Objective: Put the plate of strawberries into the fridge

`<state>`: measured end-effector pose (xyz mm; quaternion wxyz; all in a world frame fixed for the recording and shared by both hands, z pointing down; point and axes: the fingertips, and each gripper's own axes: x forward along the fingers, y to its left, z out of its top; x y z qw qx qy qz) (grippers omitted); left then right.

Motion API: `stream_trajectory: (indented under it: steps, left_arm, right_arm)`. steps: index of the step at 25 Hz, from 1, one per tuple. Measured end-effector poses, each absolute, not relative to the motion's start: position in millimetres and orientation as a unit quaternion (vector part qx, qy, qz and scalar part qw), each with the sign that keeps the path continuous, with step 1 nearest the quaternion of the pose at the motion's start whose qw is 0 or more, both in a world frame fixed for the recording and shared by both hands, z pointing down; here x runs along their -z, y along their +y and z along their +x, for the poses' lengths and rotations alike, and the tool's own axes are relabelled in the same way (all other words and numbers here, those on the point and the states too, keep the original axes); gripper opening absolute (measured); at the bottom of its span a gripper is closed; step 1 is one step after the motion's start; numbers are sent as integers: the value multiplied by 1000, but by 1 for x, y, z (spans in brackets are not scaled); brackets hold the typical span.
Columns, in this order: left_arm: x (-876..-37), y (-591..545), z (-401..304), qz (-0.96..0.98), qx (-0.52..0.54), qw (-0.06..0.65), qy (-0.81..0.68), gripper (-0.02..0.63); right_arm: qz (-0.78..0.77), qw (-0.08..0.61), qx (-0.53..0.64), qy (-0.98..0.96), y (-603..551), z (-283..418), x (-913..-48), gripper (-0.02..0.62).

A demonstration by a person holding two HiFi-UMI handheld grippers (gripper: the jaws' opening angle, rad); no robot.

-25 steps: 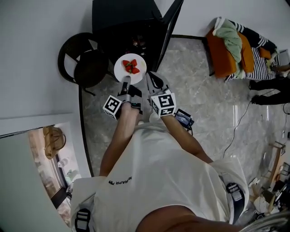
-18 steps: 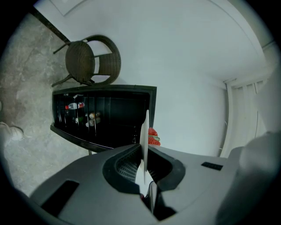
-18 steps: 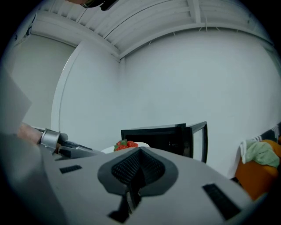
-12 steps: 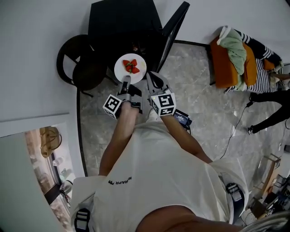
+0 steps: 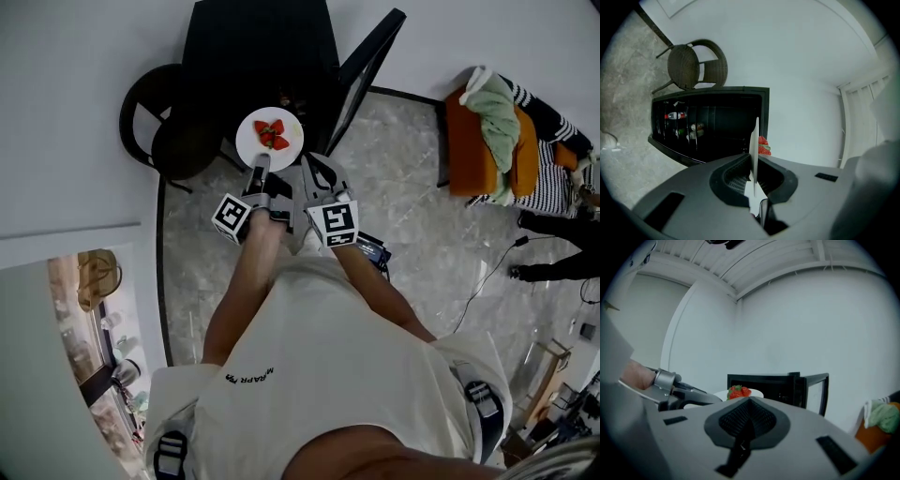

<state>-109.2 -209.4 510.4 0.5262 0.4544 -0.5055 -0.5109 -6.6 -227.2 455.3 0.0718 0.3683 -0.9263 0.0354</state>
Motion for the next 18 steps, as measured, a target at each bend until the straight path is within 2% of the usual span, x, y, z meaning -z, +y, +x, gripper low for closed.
stream_trajectory:
  steps: [18]
  left_arm:
    - [-572,-233,-129,459,465,564,-504,18]
  right_arm:
    - [407,81,-58,-908,-256,-23,-491,12]
